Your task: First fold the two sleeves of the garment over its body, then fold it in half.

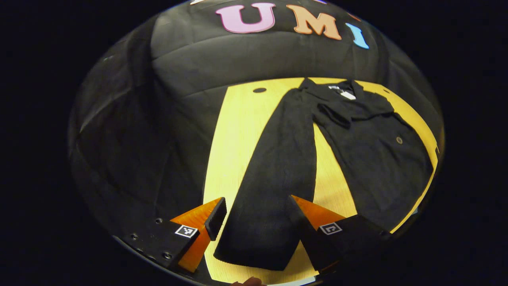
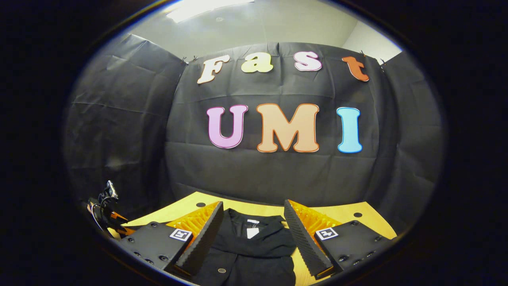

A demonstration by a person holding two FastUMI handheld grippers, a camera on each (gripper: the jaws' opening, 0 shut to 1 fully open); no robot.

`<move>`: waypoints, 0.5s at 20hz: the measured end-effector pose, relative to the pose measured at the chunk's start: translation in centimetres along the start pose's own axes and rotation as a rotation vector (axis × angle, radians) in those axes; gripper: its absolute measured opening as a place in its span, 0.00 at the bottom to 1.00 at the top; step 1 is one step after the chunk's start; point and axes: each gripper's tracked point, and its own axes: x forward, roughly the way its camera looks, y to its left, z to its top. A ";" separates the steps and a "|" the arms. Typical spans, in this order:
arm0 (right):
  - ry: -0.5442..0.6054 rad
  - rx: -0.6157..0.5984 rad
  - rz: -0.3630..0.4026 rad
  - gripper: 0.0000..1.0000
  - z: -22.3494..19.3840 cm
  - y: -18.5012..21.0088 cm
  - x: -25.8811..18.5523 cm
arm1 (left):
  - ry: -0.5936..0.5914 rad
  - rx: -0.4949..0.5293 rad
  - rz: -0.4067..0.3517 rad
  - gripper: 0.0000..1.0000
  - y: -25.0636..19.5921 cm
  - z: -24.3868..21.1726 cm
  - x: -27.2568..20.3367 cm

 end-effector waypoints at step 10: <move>0.030 -0.013 0.008 0.96 -0.5 0.7 -0.3 | 0.056 -0.113 -0.095 0.98 -1.2 -1.8 0.6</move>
